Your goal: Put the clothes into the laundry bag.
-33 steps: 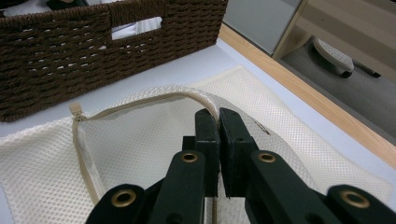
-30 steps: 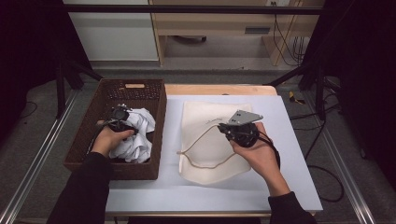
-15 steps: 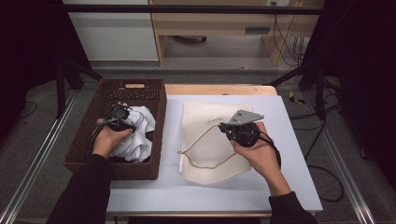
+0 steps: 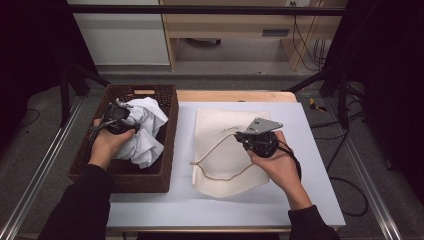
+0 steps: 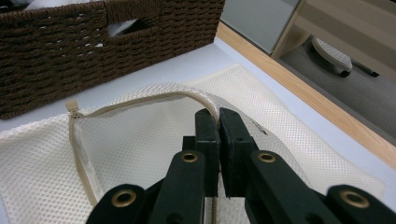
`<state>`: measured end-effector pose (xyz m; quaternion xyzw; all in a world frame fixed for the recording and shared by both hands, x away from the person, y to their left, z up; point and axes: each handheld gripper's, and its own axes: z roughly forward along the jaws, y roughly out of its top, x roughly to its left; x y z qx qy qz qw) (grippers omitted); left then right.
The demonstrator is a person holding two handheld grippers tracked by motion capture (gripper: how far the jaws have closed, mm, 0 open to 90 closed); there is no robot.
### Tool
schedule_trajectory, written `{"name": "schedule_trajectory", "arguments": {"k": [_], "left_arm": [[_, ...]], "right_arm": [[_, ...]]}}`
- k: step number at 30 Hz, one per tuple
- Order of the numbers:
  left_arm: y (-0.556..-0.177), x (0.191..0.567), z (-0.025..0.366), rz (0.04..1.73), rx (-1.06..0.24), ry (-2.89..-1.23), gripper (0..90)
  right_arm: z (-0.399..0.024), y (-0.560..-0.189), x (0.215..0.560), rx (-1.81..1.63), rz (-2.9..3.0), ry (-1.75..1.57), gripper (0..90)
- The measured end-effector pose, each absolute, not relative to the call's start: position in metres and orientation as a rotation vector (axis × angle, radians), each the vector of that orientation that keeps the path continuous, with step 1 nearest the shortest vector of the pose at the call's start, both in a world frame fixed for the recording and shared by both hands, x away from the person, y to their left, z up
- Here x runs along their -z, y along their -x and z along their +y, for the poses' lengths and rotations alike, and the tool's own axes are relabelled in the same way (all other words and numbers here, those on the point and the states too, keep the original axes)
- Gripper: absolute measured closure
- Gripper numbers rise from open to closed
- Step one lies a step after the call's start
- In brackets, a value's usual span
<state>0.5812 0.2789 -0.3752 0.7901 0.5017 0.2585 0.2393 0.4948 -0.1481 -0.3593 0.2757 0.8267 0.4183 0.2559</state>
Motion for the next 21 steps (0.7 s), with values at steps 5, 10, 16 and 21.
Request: {"name": "schedule_trajectory", "arguments": {"k": [5, 10, 16, 21], "left_arm": [[-0.572, 0.355, 0.287, 1.366, -0.737, -2.108, 52.3], [-0.562, 0.343, 0.290, 1.359, -0.744, -2.074, 52.3], [-0.553, 0.322, 0.290, 1.330, -0.770, -2.051, 52.2], [-0.546, 0.301, 0.283, 1.279, -0.785, -2.045, 52.2]], "right_arm": [[-0.149, -0.495, 0.360, -1.141, 2.242, -0.752, 87.2], [-0.151, -0.495, 0.360, -1.151, 2.245, -0.753, 87.2], [-0.151, -0.494, 0.360, -1.155, 2.247, -0.752, 87.2], [-0.150, -0.494, 0.359, -1.154, 2.255, -0.748, 87.3]]}}
